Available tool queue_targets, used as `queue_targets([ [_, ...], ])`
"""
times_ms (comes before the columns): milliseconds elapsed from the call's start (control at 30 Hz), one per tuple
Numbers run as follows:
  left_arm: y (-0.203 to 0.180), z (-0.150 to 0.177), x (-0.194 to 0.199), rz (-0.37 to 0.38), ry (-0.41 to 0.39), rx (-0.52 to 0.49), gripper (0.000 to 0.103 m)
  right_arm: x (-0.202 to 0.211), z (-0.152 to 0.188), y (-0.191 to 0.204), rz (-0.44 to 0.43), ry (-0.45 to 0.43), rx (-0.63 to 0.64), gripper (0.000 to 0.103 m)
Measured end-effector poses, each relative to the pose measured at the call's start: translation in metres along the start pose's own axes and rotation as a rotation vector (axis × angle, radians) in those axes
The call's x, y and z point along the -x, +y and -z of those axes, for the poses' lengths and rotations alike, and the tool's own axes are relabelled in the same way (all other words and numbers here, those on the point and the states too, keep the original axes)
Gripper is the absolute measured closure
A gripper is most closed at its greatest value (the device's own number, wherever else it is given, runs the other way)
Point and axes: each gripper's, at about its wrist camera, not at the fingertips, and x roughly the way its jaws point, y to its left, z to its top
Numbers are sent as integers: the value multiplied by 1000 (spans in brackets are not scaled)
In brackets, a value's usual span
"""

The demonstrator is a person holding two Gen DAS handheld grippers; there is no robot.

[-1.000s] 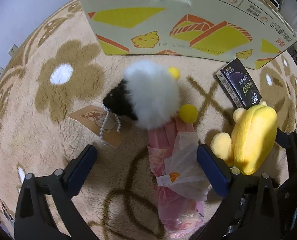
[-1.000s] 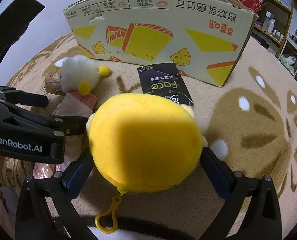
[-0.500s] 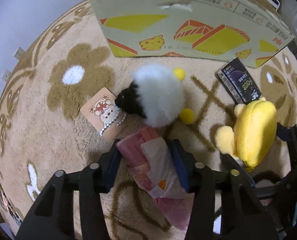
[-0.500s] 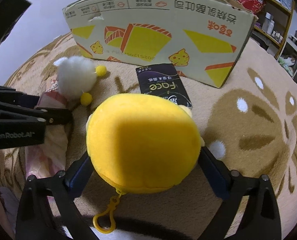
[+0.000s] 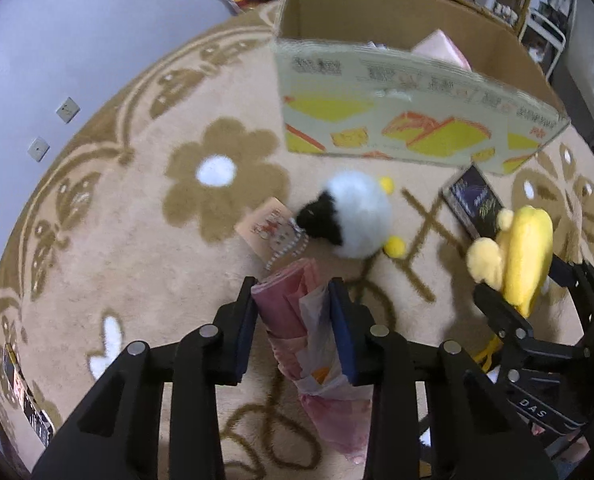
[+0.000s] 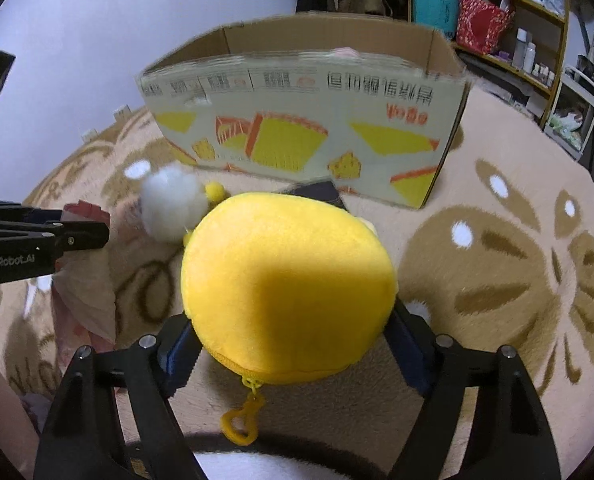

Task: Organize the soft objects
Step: 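Carry the chick plush and pink bag into the box and open both tools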

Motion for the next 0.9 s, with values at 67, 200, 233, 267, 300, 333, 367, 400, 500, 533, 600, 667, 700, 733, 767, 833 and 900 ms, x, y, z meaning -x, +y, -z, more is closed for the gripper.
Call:
queue_targets([
  [67,3,-1,11,12,-35,8,77,9,-5,1,-2,-28,-2,17],
  [200,-1,-4,34,14,-110,-2,83,22,-10,-3,-7,-71,-17,17],
  [233,-1,-5,38,18,-119,-9,84,24,-10,-4,-6,-78,-22,17],
  [267,-3,-6,42,32,-124,-23,84,28,-11,-8,-6,-81,-26,17],
  [300,-4,-6,45,41,-131,-38,85,29,-12,-9,-5,-86,-31,17],
  [333,-5,-7,48,39,-143,-45,85,30,-13,-10,-2,-89,-37,17],
  [367,-7,-6,50,33,-156,-51,85,31,-13,-11,-2,-92,-41,17],
  [400,-7,-7,53,28,-169,-56,85,32,-14,-11,-3,-96,-44,17],
  [500,-7,-9,60,31,-191,-49,85,36,-15,-9,1,-113,-42,17],
  [533,-6,-10,64,28,-204,-44,85,38,-16,-10,1,-121,-40,17],
  [600,-4,-13,70,28,-225,-43,86,42,-20,-9,1,-137,-35,17],
  [667,-1,-18,79,21,-256,-48,86,47,-25,-9,2,-158,-33,17],
  [700,-1,-21,85,5,-278,-54,86,49,-28,-10,3,-168,-32,17],
  [733,0,-22,88,-5,-290,-56,86,51,-31,-11,3,-179,-33,17],
  [767,1,-25,95,-17,-315,-60,86,53,-33,-11,3,-187,-34,17],
  [833,4,-28,101,-16,-341,-57,86,57,-38,-12,4,-205,-35,17],
  [900,8,-34,109,-12,-368,-46,86,60,-43,-13,-7,-214,-38,17],
])
